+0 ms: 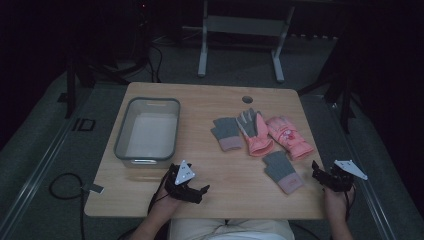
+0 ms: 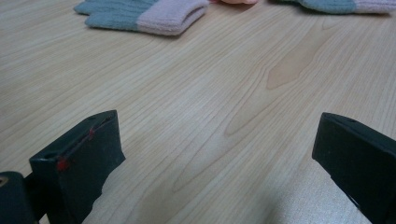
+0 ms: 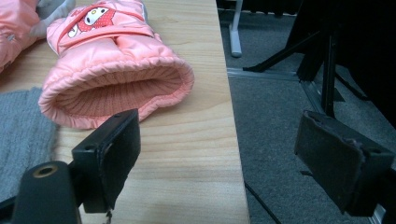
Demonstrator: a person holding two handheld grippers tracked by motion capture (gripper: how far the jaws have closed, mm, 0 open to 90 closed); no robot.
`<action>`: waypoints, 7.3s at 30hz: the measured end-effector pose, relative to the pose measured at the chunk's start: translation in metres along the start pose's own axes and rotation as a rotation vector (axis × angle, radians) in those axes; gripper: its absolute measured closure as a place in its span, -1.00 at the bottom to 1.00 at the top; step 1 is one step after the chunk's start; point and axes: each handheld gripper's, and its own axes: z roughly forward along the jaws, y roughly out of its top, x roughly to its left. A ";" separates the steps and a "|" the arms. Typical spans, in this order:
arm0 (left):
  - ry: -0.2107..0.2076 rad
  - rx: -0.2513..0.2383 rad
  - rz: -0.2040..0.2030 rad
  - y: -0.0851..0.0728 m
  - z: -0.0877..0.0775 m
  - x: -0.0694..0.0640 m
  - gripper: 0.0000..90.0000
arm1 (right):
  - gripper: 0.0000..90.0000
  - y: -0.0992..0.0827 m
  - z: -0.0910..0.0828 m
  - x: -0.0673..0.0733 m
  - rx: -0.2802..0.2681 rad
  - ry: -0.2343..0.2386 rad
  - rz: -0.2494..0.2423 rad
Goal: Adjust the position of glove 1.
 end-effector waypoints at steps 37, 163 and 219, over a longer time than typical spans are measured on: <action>-0.009 -0.003 -0.002 0.000 0.000 0.001 -0.97 | -0.68 0.044 -0.021 -0.001 0.012 0.031 0.034; -0.014 -0.010 0.005 -0.001 -0.002 0.000 -0.97 | 0.90 0.135 0.037 0.279 0.281 0.466 -0.142; -0.025 -0.002 0.012 -0.001 -0.001 -0.001 -0.97 | 0.62 0.040 0.001 0.261 0.290 0.405 0.077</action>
